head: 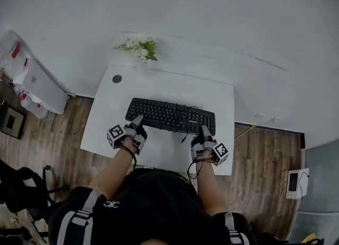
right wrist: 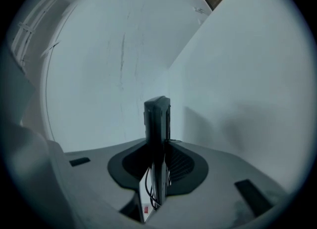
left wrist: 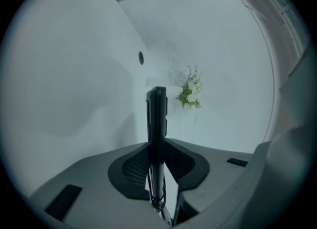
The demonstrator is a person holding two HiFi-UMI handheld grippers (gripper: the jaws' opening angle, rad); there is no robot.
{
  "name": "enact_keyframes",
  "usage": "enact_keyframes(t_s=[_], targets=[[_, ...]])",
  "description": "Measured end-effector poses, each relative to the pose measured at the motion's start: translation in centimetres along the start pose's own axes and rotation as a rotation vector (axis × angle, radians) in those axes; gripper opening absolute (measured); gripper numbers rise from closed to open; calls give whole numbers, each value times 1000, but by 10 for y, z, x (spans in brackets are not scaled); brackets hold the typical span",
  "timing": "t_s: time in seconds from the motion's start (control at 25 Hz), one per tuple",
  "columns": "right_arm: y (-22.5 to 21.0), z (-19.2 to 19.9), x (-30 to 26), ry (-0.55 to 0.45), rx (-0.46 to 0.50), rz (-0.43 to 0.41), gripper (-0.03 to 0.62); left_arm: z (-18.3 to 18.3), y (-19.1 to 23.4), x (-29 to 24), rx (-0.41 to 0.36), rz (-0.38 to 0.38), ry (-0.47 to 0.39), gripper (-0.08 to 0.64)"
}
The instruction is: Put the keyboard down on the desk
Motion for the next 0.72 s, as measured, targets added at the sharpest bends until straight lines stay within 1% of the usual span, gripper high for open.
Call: enact_keyframes(t_s=[0.12, 0.44, 0.72], targets=[[-7, -9, -4, -8, 11, 22, 75, -1, 5, -10, 9, -12, 11, 72], [-16, -15, -17, -29, -9, 77, 77, -5, 15, -27, 25, -71, 14, 73], [-30, -15, -22, -37, -27, 172, 78, -7, 36, -29, 70, -151, 8, 74]])
Point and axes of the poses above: the fingertips, and each gripper's own axes: x backward along the fingers, y to its left, z out of its underside, the point moved 10 cm from there along x, backward along the fingers, and after that the axes turned 6 degrees about -x, right-handed, at the moved point
